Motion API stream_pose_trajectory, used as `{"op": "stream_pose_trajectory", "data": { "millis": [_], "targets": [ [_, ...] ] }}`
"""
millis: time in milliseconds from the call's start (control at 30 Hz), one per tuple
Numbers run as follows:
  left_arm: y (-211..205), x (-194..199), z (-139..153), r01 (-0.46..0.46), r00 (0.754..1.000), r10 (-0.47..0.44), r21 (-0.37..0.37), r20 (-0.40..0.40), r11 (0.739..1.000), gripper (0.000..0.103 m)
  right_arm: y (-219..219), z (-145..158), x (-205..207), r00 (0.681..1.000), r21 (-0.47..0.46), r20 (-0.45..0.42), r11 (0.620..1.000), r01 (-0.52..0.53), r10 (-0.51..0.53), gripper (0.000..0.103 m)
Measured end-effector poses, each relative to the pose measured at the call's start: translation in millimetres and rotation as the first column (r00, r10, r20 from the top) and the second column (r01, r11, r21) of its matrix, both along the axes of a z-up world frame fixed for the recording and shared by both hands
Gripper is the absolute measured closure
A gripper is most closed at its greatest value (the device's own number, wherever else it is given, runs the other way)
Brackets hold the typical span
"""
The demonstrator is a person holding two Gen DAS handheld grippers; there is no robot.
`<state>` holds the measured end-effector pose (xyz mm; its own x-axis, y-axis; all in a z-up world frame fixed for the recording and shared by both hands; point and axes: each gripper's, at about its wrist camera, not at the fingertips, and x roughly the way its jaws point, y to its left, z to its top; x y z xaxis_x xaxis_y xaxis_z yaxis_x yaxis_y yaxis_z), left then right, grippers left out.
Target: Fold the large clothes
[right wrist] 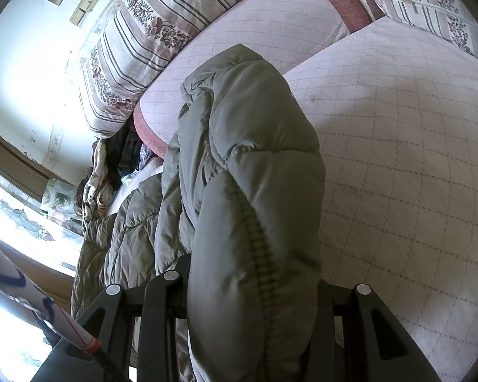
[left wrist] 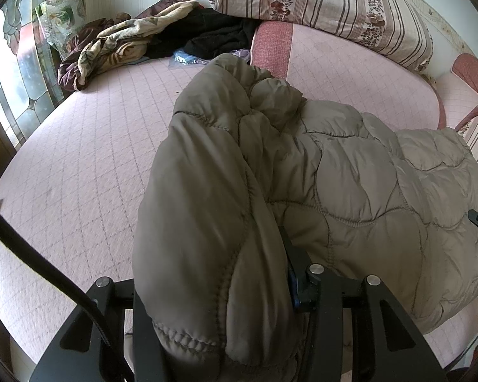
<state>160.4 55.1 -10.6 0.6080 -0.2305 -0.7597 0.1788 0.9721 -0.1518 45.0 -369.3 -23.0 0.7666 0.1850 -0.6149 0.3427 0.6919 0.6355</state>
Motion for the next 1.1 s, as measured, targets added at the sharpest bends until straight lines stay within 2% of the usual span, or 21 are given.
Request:
{"op": "stream_pose_trajectory", "data": {
  "millis": [767,833,967,1100],
  "targets": [
    [0,-15,-1,-0.025,0.999,0.023,0.044,0.036,0.999,0.058,-1,-2,-5,1.0,0.008,0.002,1.0,0.019,-0.019,0.065],
    [-2,-15,-2,-0.034,0.999,0.032,0.05,0.04,0.998,0.055,-3,-5,-4,0.999,-0.004,-0.016,0.999,0.036,-0.036,0.06],
    [0,-15,-4,-0.039,0.998,0.037,0.045,0.04,0.998,0.053,-10,-19,-4,0.996,0.023,-0.054,0.997,0.077,-0.075,0.06],
    [0,-21,-3,-0.037,0.998,0.033,0.062,0.051,0.997,0.053,-5,-17,-10,0.995,-0.023,-0.056,0.996,0.083,-0.084,0.059]
  ]
}}
